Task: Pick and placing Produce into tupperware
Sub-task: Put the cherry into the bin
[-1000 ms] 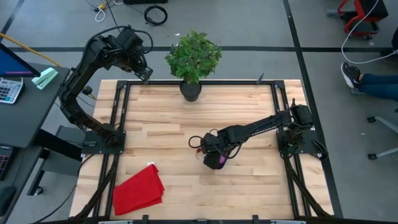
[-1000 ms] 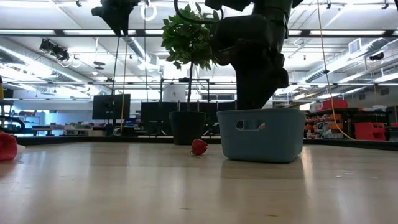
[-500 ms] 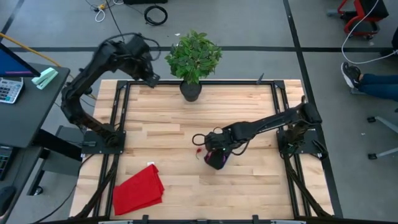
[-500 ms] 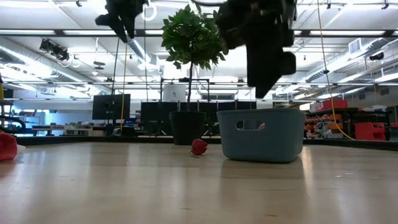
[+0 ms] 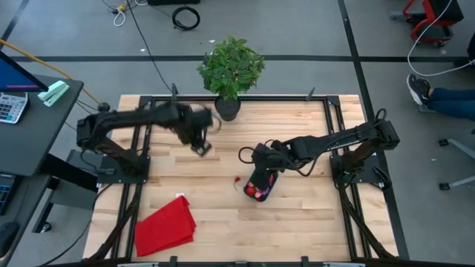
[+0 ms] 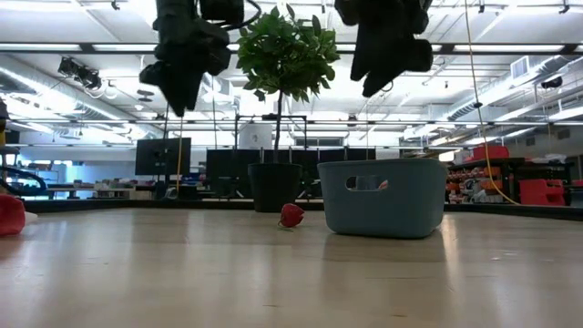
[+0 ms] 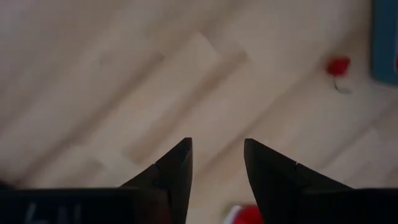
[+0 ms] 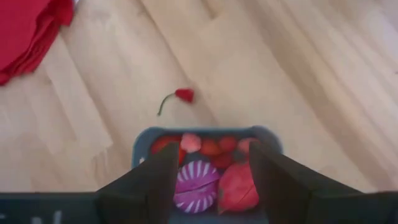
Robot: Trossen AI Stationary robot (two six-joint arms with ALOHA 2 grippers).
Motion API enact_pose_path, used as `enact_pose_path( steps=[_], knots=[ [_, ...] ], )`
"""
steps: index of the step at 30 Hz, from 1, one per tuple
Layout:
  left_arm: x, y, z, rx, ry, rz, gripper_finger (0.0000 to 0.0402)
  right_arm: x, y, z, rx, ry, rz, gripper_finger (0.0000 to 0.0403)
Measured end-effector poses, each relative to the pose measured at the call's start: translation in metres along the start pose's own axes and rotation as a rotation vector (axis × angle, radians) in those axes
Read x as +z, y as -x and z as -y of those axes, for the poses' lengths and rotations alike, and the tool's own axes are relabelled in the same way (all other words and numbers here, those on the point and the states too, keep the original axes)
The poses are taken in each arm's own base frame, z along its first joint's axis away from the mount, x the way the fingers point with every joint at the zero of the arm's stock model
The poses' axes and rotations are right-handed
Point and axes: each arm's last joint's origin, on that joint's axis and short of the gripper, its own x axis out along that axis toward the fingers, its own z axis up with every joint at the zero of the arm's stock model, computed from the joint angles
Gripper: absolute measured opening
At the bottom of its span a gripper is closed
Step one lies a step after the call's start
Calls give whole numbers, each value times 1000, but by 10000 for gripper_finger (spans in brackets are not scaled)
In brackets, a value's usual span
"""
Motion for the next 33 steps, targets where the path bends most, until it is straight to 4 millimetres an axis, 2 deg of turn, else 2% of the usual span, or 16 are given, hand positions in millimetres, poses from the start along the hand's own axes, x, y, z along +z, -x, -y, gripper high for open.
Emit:
enact_pose_path(
  steps=[5, 9, 14, 17, 24, 27, 33],
  knots=[
    [-32, -28, 41, -79, -77, 26, 139, 2, 6, 3, -40, 14, 58, 204],
    [-53, -43, 61, -130, -206, 46, 133, 2, 6, 3, -45, 21, 62, 204],
    [-68, -65, 68, -171, -137, 76, 142, 2, 6, 3, -44, 1, 63, 204],
    [-73, -82, 70, -234, -187, 129, 149, 2, 6, 3, -43, -30, 63, 202],
    [-90, -110, 64, -285, -130, 139, 148, -1, 7, -1, -34, -45, 61, 201],
    [-86, -111, 69, -378, -187, 231, 145, -2, 7, -1, -33, -44, 60, 201],
    [-75, -100, 85, -548, -248, 413, 161, -1, 7, -1, -33, -59, 61, 201]
  ],
)
